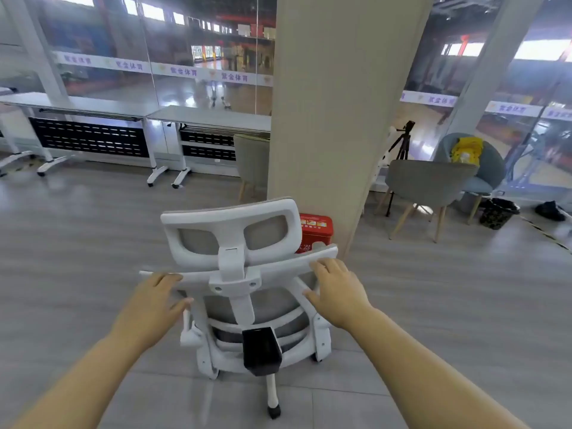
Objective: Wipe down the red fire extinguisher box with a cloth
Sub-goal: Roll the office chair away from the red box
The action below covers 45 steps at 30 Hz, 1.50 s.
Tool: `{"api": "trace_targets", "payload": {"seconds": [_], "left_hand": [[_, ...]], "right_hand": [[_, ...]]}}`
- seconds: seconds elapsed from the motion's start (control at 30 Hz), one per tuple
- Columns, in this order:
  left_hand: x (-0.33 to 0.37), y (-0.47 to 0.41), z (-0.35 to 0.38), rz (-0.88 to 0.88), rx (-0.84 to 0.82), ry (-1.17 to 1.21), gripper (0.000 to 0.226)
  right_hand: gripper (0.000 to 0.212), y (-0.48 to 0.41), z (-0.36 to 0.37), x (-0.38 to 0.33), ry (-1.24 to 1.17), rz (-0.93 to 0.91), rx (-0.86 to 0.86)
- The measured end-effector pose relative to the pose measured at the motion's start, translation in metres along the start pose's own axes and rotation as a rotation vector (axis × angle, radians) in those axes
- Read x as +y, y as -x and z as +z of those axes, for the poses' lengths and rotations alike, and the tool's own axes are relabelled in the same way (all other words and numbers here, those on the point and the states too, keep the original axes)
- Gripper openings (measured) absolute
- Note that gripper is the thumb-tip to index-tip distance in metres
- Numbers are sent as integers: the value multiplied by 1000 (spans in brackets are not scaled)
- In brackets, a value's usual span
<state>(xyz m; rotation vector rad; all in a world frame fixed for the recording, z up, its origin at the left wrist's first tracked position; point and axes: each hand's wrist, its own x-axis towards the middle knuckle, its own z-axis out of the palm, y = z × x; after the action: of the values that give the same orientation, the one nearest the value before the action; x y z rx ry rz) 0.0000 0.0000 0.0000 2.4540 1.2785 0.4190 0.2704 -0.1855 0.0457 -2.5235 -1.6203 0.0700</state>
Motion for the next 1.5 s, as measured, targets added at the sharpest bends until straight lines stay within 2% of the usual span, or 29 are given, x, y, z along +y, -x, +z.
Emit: {"api": "trace_targets", "payload": {"seconds": [0.07, 0.17, 0.3, 0.5, 0.73, 1.17, 1.5], "left_hand": [[-9, -17, 3, -22, 25, 39, 49], [-18, -37, 12, -37, -45, 15, 55], [-16, -47, 27, -27, -57, 43, 47], [-10, -45, 37, -19, 124, -19, 23], [5, -7, 41, 45, 204, -31, 20], [86, 109, 71, -20, 241, 6, 20], [162, 132, 101, 44, 188, 143, 21]], "right_hand": [[63, -22, 10, -3, -26, 17, 17], [72, -48, 22, -3, 11, 13, -70], [60, -61, 33, 5, -1, -15, -144], [41, -53, 35, 16, -45, -49, 17], [36, -21, 37, 34, -51, -98, 115], [29, 85, 34, 110, -57, -176, 303], [31, 162, 29, 182, -24, -117, 414]]}}
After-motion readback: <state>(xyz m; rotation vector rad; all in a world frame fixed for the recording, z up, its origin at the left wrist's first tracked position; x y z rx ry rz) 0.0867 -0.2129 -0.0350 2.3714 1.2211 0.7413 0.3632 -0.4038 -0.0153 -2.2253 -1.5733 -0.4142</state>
